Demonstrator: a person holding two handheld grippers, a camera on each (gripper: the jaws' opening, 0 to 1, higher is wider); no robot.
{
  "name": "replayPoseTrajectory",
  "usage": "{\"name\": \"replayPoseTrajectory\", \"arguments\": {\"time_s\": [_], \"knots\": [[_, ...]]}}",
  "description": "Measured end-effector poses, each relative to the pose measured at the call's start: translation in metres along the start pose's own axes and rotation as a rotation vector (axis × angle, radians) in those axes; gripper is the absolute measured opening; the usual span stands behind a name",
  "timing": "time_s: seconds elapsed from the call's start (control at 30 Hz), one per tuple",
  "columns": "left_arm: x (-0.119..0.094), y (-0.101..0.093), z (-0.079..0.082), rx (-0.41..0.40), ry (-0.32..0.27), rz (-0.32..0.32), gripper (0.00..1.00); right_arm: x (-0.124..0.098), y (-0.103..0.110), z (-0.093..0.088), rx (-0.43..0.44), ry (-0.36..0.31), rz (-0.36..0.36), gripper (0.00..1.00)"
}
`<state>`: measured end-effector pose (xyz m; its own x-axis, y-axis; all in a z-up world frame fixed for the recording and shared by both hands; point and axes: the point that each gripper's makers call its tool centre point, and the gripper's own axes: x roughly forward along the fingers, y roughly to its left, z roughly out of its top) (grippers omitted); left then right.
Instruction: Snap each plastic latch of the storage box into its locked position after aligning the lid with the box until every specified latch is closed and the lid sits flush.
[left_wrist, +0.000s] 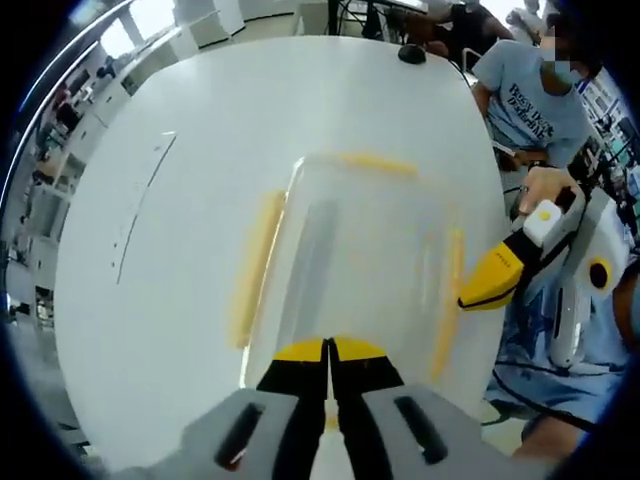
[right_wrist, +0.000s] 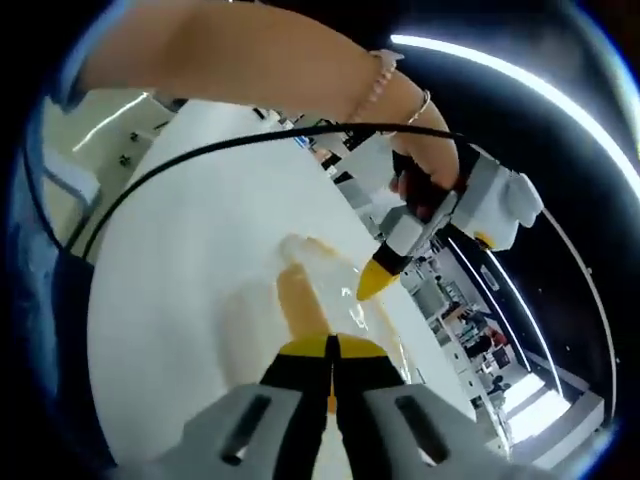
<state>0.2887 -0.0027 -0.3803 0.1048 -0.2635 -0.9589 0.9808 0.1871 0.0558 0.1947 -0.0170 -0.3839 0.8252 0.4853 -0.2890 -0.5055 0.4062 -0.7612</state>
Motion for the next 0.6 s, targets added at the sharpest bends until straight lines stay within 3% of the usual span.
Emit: {"name": "replayPoseTrajectory", "arguments": {"time_s": [0.23, 0.6], "knots": [[0.000, -0.001, -0.003, 0.000, 0.032, 0.010, 0.02, 0.004, 0.019, -0.008, -0.014, 0.043, 0.002, 0.00], [0.000, -0.001, -0.005, 0.023, 0.032, 0.015, 0.02, 0.003, 0.021, -0.006, -0.024, 0.055, -0.075, 0.00]]}}
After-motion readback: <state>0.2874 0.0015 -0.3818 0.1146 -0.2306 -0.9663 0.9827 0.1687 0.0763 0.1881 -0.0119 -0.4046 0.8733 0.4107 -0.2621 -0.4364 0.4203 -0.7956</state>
